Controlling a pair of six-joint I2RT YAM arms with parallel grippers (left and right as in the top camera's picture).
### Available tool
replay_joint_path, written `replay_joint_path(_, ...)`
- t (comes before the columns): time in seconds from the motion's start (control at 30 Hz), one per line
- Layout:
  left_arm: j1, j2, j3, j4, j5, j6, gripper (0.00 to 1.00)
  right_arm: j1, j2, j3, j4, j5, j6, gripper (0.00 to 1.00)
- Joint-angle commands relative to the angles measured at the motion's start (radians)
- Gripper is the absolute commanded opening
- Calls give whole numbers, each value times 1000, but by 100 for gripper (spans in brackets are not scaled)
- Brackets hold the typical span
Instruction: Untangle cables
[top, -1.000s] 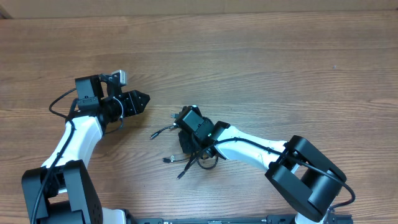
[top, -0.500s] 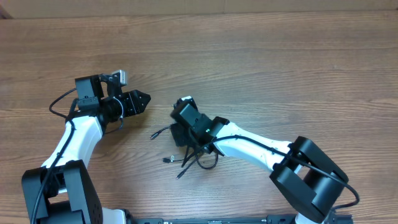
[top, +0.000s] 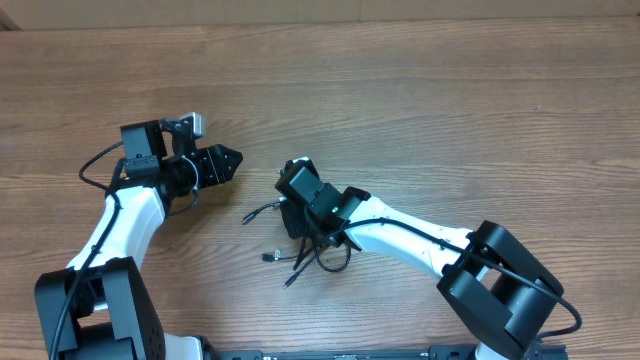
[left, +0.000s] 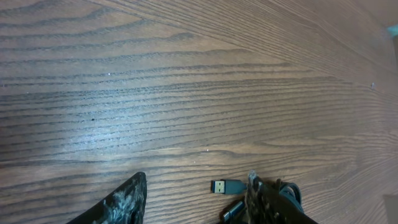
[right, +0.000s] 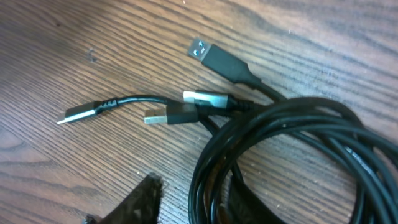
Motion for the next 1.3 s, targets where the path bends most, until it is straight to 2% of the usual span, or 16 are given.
replay_joint_path(0.0, 5, 8, 18, 3, 19, 11, 53, 15, -19, -33, 17, -10, 3, 31)
replay_joint_path(0.37, 5, 8, 18, 3, 18, 11, 54, 16, -15, -47, 34, -9, 26, 31)
replay_joint_path(0.63, 4, 8, 18, 3, 18, 11, 54, 15, 74, -47, 69, -3, 53, 30)
replay_joint_path(0.8, 4, 8, 18, 3, 19, 11, 54, 15, 76, -47, 76, -6, 53, 20)
replay_joint_path(0.9, 5, 8, 18, 4, 28, 11, 54, 14, 74, -47, 76, -20, 56, 4)
replay_joint_path(0.93, 5, 8, 18, 4, 35, 12, 54, 10, 72, -46, 76, -29, 56, 4)
replay_joint_path(1.03, 4, 8, 18, 4, 44, 39, 51, -17, 56, -43, 76, -103, 55, 4)
replay_joint_path(1.17, 5, 8, 18, 3, 45, 61, 49, -95, 28, -43, 76, -352, -6, 4)
replay_joint_path(1.27, 5, 8, 18, 4, 47, 61, 55, -179, 25, -43, 75, -596, -54, 4)
